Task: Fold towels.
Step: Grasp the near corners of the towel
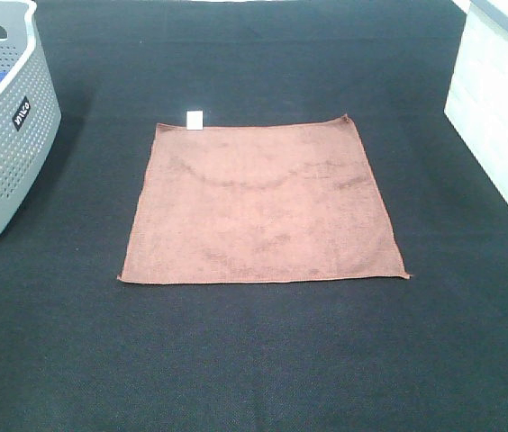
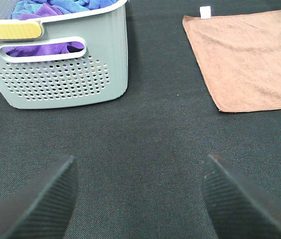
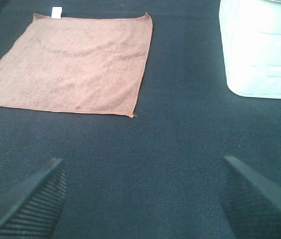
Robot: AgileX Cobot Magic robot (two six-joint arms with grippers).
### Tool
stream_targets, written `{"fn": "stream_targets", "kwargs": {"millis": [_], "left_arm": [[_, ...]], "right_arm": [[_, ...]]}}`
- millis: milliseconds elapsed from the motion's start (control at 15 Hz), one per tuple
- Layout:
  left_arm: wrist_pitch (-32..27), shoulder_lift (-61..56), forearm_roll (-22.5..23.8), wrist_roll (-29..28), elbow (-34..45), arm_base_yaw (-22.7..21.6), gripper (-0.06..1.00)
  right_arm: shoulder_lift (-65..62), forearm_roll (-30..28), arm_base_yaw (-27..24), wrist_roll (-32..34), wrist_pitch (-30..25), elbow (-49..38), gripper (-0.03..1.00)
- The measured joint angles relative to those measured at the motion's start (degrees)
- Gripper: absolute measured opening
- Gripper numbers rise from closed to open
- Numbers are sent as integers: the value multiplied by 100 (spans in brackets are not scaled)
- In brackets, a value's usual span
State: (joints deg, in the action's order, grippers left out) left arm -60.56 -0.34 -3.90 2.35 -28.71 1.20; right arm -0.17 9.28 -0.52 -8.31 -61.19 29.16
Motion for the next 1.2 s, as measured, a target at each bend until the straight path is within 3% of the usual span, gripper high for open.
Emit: {"fn": "stream_targets", "kwargs": {"millis": [1200], "left_arm": [[0, 0, 0, 0, 0, 0, 68]], "right_arm": [[0, 0, 0, 0, 0, 0, 79]]}}
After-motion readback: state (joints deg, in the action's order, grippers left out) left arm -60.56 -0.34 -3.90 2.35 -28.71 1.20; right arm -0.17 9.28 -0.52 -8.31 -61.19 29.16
